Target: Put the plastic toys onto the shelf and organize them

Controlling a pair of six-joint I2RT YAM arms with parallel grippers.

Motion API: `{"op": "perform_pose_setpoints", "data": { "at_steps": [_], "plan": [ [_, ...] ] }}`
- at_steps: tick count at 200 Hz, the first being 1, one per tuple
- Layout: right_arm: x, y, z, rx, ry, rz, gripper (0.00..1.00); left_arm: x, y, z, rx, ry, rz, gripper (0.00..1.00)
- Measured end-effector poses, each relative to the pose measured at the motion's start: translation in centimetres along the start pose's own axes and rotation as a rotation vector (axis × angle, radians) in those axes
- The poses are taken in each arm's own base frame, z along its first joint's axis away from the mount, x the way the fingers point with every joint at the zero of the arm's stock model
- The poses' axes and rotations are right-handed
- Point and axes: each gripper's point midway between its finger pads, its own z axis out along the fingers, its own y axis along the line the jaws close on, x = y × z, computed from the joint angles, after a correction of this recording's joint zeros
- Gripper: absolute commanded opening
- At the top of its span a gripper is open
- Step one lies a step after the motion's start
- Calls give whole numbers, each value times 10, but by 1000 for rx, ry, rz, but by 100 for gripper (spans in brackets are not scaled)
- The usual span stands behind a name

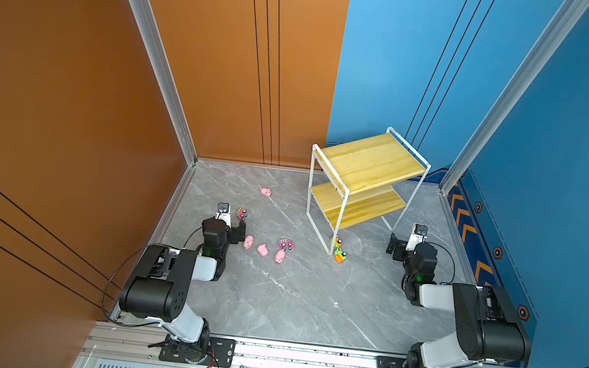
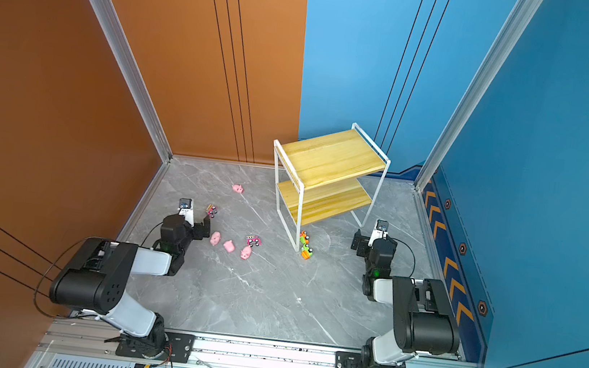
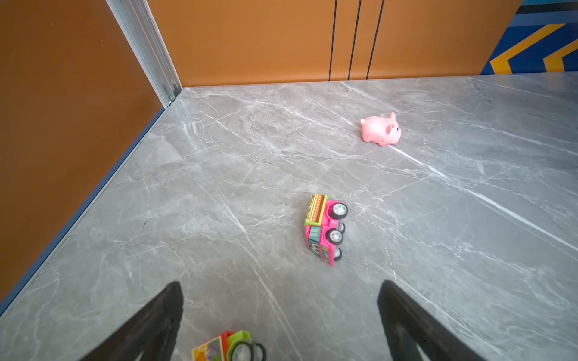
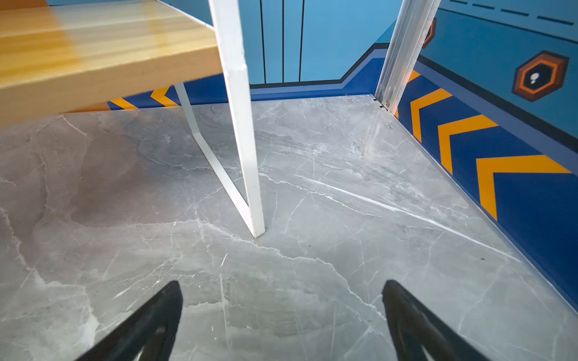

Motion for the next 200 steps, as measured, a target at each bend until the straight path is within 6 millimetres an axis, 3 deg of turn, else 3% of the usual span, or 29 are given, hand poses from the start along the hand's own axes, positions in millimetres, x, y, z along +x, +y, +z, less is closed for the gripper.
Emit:
{"op": "perform_pose_setpoints", "data": {
  "at_steps": [200],
  "plan": [
    [0,0,0,-2,0,0,100,0,-2,-1,-6,-1,5,98]
  ]
}}
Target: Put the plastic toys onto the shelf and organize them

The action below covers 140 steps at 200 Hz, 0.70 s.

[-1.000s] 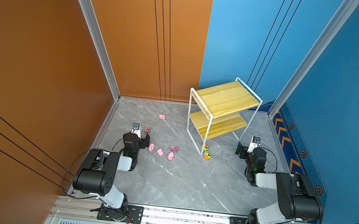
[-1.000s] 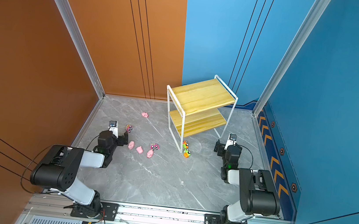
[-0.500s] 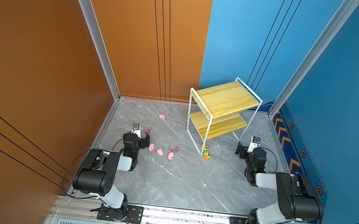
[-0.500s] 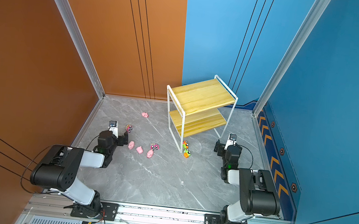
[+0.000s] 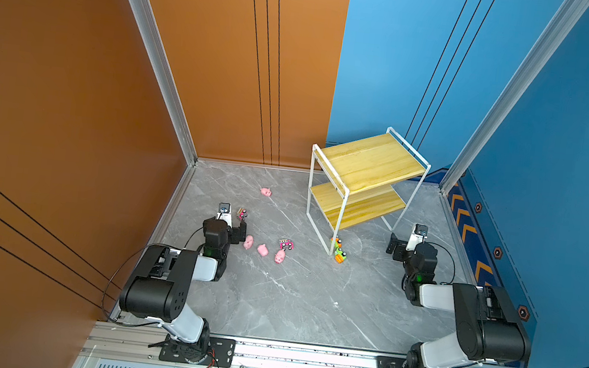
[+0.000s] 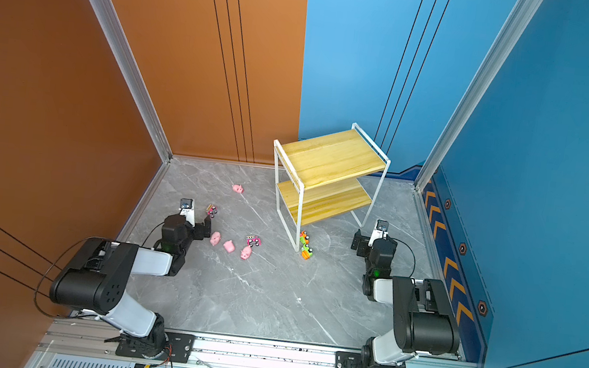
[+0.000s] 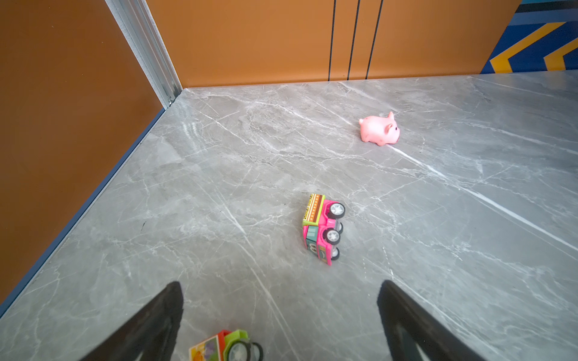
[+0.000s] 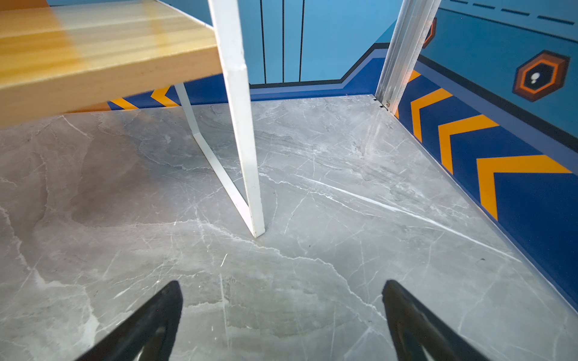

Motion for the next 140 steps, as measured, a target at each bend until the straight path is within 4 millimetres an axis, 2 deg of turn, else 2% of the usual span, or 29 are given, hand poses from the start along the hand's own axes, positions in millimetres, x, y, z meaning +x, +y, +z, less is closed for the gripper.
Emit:
{"op": "perform_pose_setpoints", "data": {
  "at_steps": [40,85,107,121,140],
  "plan": [
    [0,5,-2,-2,-8,-6,100,-3,-4,-1,1,-14,7,98],
    [13,3,-11,5,-4,-8,100,-3,-6,-4,-20,-21,18,98],
    [7,2,-14,11,-23,-7,100,-5,-4,-9,-49,-10,38,98],
    [-4,2,-20,21,-51,-4,100,-16,-7,-15,-67,-10,59,98],
    [-25,0,-30,44,-106,6,100,-52,-13,-26,-80,-55,64,98]
  ]
}}
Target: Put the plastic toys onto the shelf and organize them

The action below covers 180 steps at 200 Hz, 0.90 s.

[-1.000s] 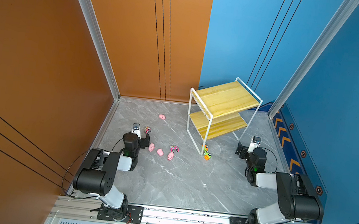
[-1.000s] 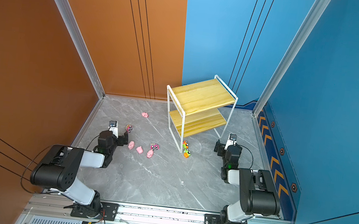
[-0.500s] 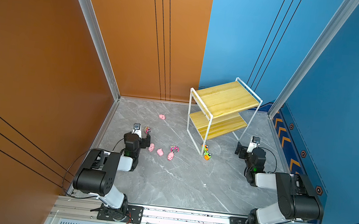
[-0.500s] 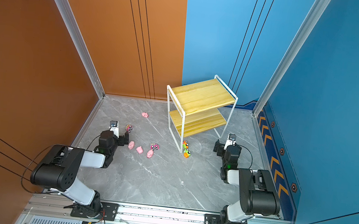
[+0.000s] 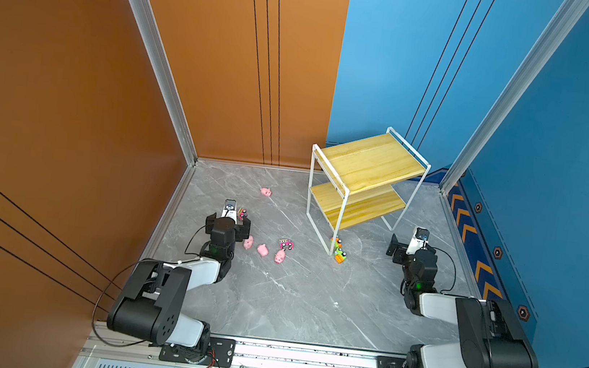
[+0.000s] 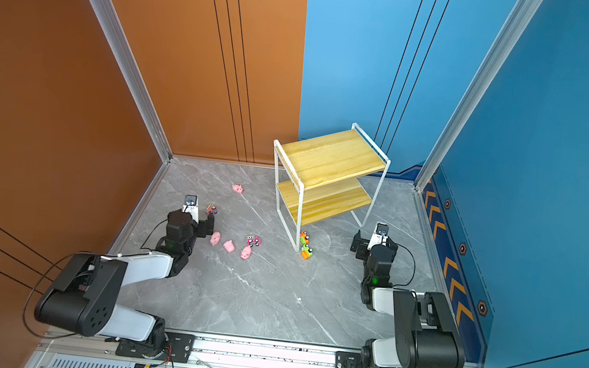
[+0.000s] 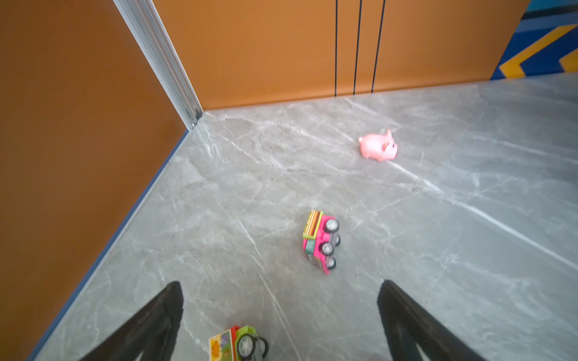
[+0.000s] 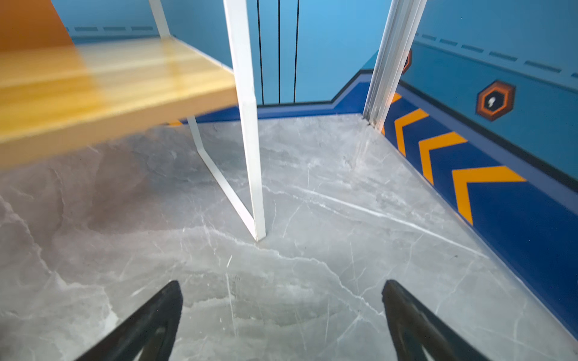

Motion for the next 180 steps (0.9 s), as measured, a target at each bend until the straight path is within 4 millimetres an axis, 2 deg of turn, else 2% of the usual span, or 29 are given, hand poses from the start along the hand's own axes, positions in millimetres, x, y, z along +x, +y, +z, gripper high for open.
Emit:
{"op": "perform_pose_setpoints", "data": {
  "at_steps": [31,54,85,107,110,129,157,180],
  "plan": [
    [-25,-13,-15,64,-42,44,100,-67,-16,-16,32,-67,-33,100],
    [-38,-19,-19,97,-10,99,100,-91,-44,-21,137,-50,-80,96],
    [-60,-20,-24,104,-2,188,100,-96,-107,-21,379,31,-169,92],
    [-59,-18,-31,85,22,236,100,-93,-154,-11,541,114,-240,87],
    [-59,-18,-32,82,24,243,100,-92,-161,-8,564,128,-253,83],
    [-61,-14,-39,54,31,281,100,-93,-194,4,675,189,-323,76],
    [-63,-9,-46,15,41,312,100,-98,-228,19,782,237,-406,65],
    [-60,-6,-50,-5,58,321,100,-103,-245,29,834,252,-436,56]
  ]
}}
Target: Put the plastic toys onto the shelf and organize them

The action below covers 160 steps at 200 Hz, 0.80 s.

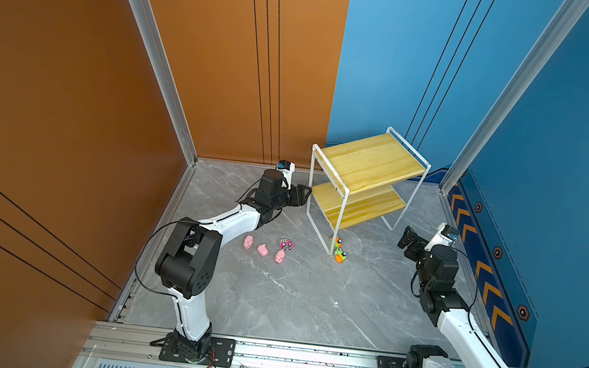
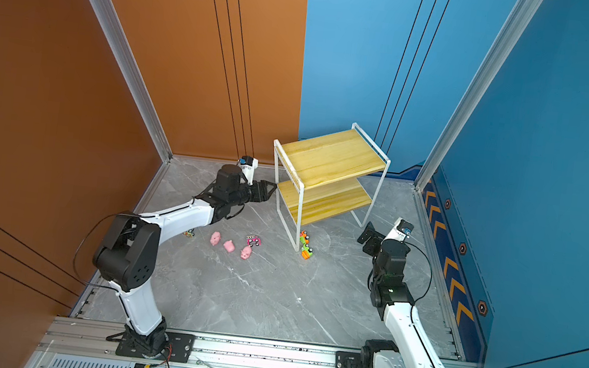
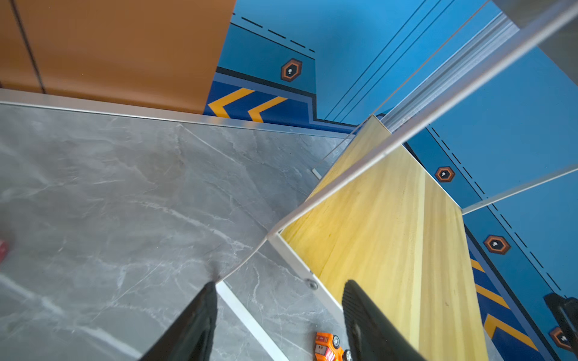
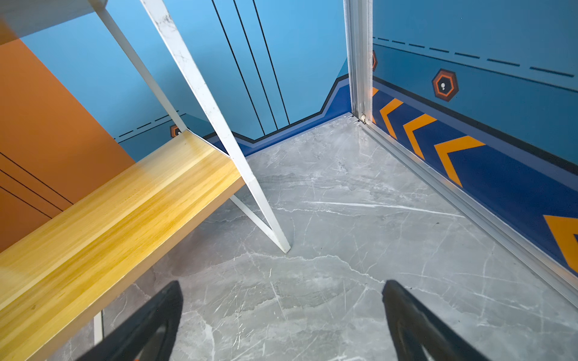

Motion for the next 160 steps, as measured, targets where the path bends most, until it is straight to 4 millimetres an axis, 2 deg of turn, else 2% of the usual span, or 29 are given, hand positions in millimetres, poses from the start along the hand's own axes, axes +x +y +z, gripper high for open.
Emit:
{"op": "perform_pose_setpoints", "data": {
  "at_steps": [41,69,118,160],
  "plan": [
    [3,4,-3,-24,24,11,99,-9,2,22,35,1,-39,34],
    [7,6,-4,-32,40,10,99,-21,6,33,61,-5,-60,23],
    [12,9,-4,-42,64,3,99,-49,24,53,79,-36,-76,21],
    [18,17,3,-54,101,-12,99,-96,51,63,68,-122,-87,20]
  ]
}}
